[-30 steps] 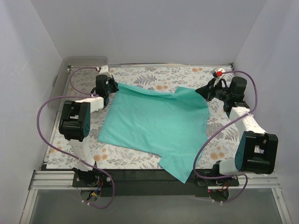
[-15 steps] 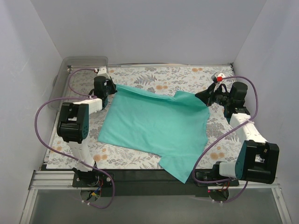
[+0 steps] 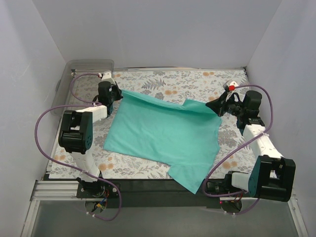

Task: Fold and stack the t-shirts
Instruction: Fold the tshirt

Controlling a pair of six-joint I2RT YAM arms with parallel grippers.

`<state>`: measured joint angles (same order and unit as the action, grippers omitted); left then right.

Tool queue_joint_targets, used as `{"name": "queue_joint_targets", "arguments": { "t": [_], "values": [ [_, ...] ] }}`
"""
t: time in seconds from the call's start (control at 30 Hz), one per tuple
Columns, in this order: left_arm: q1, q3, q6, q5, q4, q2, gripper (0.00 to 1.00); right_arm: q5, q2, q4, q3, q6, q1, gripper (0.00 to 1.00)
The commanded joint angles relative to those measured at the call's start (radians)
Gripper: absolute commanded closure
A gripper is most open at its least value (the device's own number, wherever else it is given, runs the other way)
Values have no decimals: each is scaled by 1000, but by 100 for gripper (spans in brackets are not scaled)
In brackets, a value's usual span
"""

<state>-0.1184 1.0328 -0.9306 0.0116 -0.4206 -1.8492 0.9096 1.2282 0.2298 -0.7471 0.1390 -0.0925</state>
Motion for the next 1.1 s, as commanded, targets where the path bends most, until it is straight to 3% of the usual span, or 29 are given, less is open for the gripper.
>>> {"name": "queue_joint_targets", "arguments": {
  "t": [0.0,1.07],
  "values": [
    [11,-5,16,-28,-4,54,100,34,-39,6,8,13,0,99],
    [31,-30,21,-36,5,44,100,-20,-118,-161,77,140,69,99]
  ]
}}
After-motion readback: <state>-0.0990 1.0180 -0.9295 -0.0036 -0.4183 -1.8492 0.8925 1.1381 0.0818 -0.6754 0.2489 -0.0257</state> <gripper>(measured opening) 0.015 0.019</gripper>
